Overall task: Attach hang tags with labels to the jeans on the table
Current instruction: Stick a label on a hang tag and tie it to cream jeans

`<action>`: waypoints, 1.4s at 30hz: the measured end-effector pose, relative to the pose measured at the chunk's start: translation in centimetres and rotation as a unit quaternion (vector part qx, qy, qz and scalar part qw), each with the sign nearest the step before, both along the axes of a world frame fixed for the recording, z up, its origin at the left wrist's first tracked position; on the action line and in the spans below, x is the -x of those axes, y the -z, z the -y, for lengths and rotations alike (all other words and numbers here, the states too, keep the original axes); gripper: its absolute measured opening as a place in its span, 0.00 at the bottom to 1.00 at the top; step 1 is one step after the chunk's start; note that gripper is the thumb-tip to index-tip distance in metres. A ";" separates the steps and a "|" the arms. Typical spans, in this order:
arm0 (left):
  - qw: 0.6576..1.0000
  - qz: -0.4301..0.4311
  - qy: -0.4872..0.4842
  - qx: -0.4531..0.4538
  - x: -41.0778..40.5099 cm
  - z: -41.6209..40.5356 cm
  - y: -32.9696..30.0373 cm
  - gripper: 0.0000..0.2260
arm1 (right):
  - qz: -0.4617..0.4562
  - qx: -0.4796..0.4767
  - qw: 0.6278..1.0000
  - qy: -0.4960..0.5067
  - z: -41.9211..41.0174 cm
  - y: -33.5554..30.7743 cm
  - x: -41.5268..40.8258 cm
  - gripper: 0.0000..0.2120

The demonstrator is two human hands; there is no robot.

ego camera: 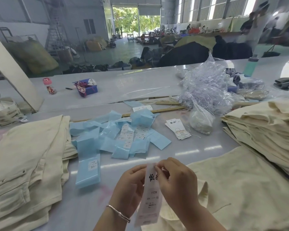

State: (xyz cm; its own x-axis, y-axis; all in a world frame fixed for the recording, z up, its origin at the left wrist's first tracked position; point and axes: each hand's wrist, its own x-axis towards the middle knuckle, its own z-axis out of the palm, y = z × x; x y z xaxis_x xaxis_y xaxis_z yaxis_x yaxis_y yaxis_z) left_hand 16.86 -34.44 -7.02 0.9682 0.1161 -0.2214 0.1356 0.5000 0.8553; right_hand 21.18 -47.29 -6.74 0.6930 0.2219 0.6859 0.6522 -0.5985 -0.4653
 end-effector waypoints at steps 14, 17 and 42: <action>0.917 0.020 -0.128 -0.377 -3.2 4.7 -0.6 0.03 | -0.084 -0.010 0.994 -0.069 6.0 -1.4 -2.7 0.12; 0.855 0.056 -0.138 -0.498 -4.5 6.4 -1.3 0.05 | -0.114 -0.046 0.990 -0.073 8.1 -2.2 -4.4 0.22; 0.649 -0.096 0.133 -0.743 -7.4 16.7 9.5 0.41 | 0.045 0.001 0.997 0.059 16.2 -2.2 -14.4 0.01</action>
